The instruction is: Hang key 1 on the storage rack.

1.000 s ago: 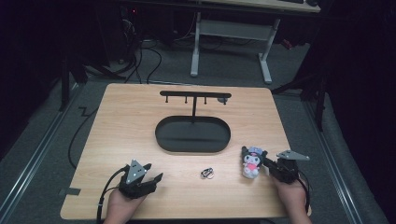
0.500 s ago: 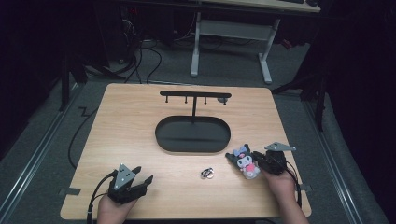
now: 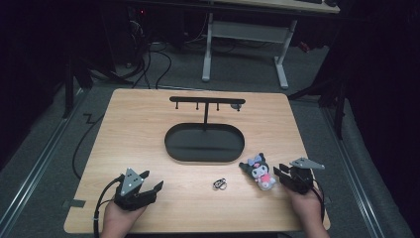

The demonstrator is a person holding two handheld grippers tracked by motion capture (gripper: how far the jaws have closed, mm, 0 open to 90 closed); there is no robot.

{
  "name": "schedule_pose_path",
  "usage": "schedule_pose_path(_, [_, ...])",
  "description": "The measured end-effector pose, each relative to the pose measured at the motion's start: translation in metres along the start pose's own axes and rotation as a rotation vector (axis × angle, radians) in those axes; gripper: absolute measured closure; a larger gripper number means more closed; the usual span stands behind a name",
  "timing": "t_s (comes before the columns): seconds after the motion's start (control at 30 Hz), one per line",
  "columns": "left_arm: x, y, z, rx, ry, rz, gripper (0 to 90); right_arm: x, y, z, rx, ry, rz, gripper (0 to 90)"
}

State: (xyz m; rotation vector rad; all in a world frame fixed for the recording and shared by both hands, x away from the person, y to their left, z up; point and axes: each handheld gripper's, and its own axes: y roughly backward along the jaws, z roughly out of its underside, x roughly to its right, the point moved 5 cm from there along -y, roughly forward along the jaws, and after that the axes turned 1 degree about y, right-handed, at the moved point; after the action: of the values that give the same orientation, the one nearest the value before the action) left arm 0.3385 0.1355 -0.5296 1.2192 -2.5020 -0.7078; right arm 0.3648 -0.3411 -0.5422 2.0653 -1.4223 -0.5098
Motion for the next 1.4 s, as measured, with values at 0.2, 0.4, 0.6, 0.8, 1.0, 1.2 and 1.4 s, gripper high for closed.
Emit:
schedule_pose_path(0.2, [-0.002, -0.016, 0.001, -0.009, 0.020, 0.029, 31.9, -0.002, 0.020, 0.012, 0.003, -0.004, 0.028, 63.0])
schedule_pose_path(0.4, [0.005, -0.027, -0.008, 0.033, 0.010, 0.058, 30.7, -0.004, 0.032, 0.026, -0.017, -0.023, 0.063, 54.1])
schedule_pose_path(0.6, [0.010, -0.033, -0.008, 0.026, -0.033, 0.071, 30.9, -0.007, 0.035, 0.035, -0.063, -0.018, 0.076, 48.1])
schedule_pose_path(0.8, [0.009, -0.035, -0.005, 0.012, -0.027, 0.083, 30.9, -0.012, 0.031, 0.033, -0.127, -0.033, 0.026, 45.1])
schedule_pose_path(1.0, [0.009, -0.033, -0.001, 0.007, -0.033, 0.090, 30.6, -0.017, 0.030, 0.030, -0.213, -0.017, 0.011, 39.7])
schedule_pose_path(1.2, [0.005, -0.029, -0.001, 0.022, -0.015, 0.081, 30.3, -0.023, 0.032, 0.028, -0.300, -0.001, -0.021, 33.1])
schedule_pose_path(1.4, [0.003, -0.028, 0.000, 0.021, -0.007, 0.076, 30.2, -0.030, 0.032, 0.022, -0.357, 0.024, -0.051, 27.8])
